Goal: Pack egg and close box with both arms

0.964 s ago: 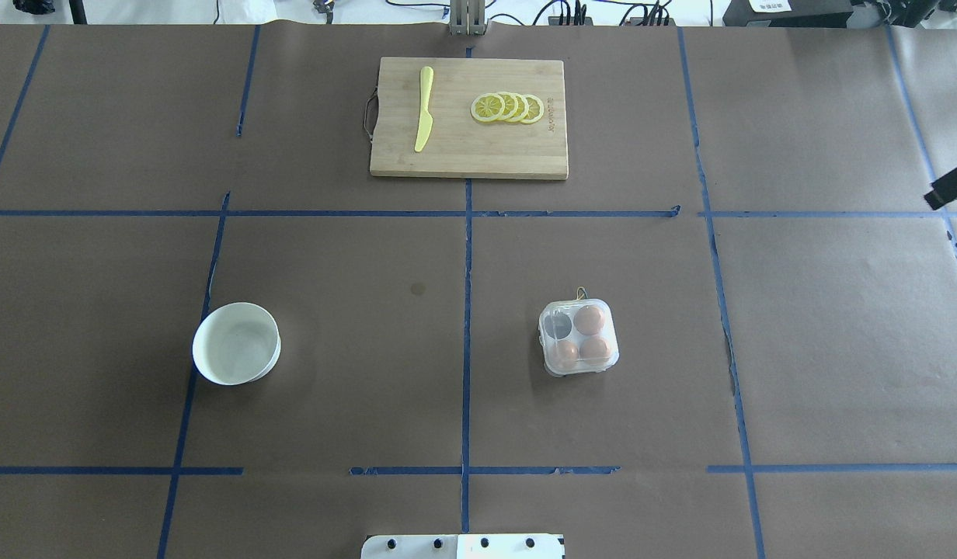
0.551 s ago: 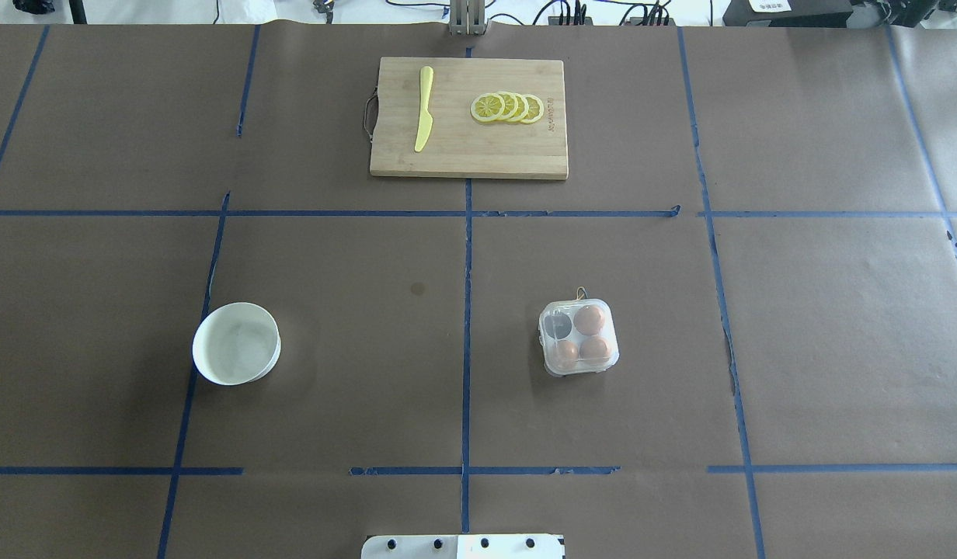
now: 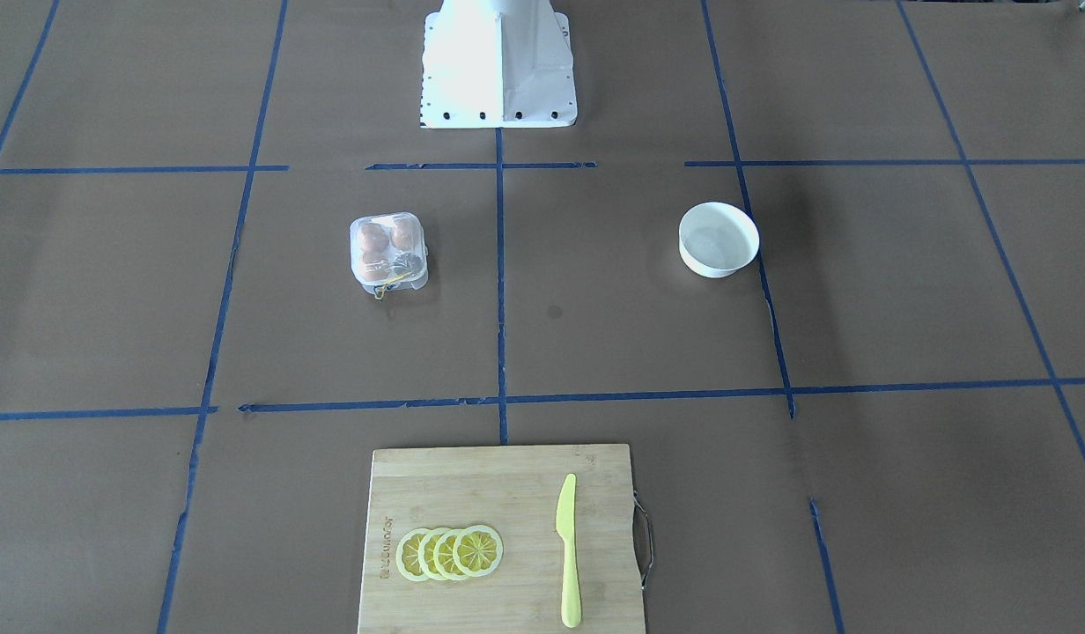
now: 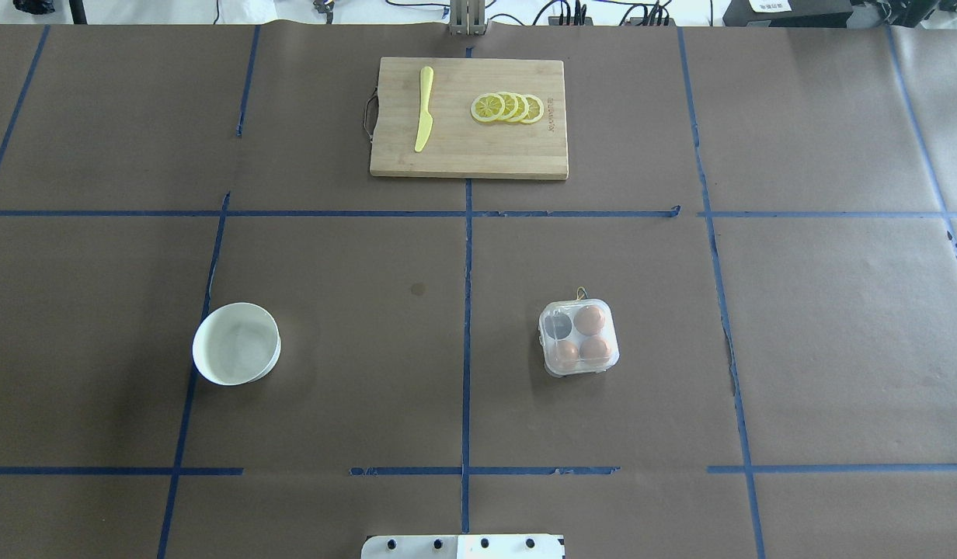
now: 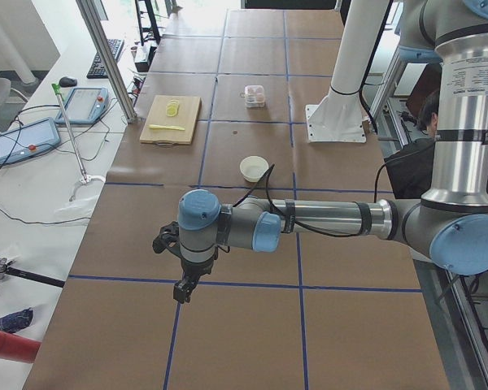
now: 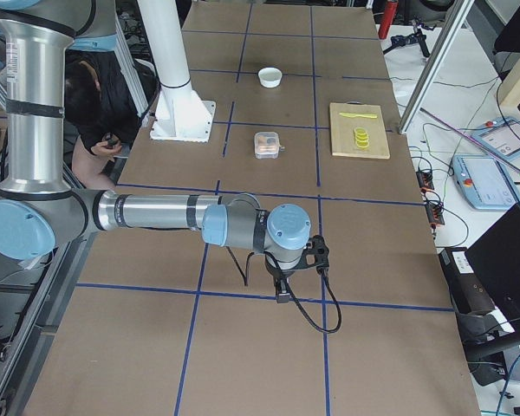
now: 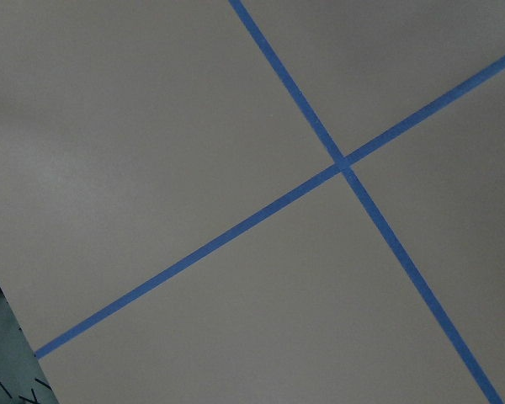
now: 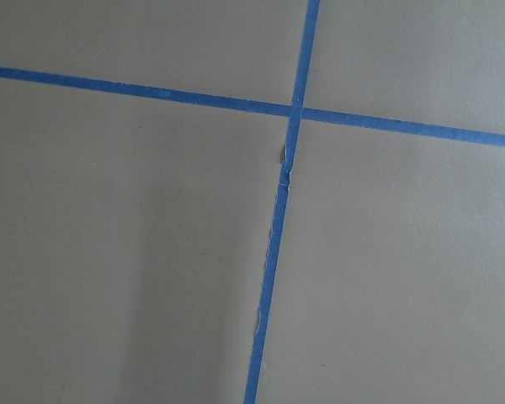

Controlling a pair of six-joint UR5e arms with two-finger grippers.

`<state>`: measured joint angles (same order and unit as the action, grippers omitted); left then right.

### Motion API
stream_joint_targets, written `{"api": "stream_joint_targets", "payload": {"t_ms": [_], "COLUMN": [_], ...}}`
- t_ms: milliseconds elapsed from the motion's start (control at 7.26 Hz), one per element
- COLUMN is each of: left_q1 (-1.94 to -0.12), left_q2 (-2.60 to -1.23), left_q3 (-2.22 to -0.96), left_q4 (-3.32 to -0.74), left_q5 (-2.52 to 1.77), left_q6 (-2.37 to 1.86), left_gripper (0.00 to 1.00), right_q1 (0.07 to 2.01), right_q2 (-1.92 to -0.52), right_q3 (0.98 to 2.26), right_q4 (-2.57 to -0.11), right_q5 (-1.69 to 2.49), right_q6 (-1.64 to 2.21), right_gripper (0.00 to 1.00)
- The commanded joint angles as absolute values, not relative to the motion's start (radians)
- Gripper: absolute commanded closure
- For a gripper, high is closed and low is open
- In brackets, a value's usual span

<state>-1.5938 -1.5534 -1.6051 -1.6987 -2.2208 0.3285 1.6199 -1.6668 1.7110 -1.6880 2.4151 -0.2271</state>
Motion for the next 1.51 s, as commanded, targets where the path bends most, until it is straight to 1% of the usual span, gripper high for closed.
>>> {"api": "stream_joint_targets", "payload": {"t_ms": [0, 689, 1102, 1240, 1377], "left_q1": [-1.510, -1.506, -1.543, -1.592, -1.607], "left_q2": [-1.552, -1.520, -1.542, -1.543, -1.542], "left_q3": [-1.605, -1.608, -1.608, -1.611, -1.633], "left_q4": [-1.704, -1.709, -1.695, -1.697, -1.697], "left_q5": [-2.348, -2.379, -2.378, -2.378, -2.376], "left_q6": [0.140, -0.061, -0.067, -0.067, -0.066], "left_gripper": [0.00, 0.00, 0.00, 0.00, 0.00], "right_q1": [1.621, 1.621, 1.626, 1.634, 1.640], "right_q2": [-1.672, -1.671, -1.671, -1.671, -1.672], "right_q3": [1.713, 1.698, 1.694, 1.695, 1.697], "right_q4": [-1.687, -1.689, -1.689, -1.689, -1.690], "right_q5": [2.416, 2.410, 2.413, 2.416, 2.416], "right_q6": [-0.222, -0.221, -0.209, -0.210, -0.210], "right_gripper": [0.00, 0.00, 0.00, 0.00, 0.00]}}
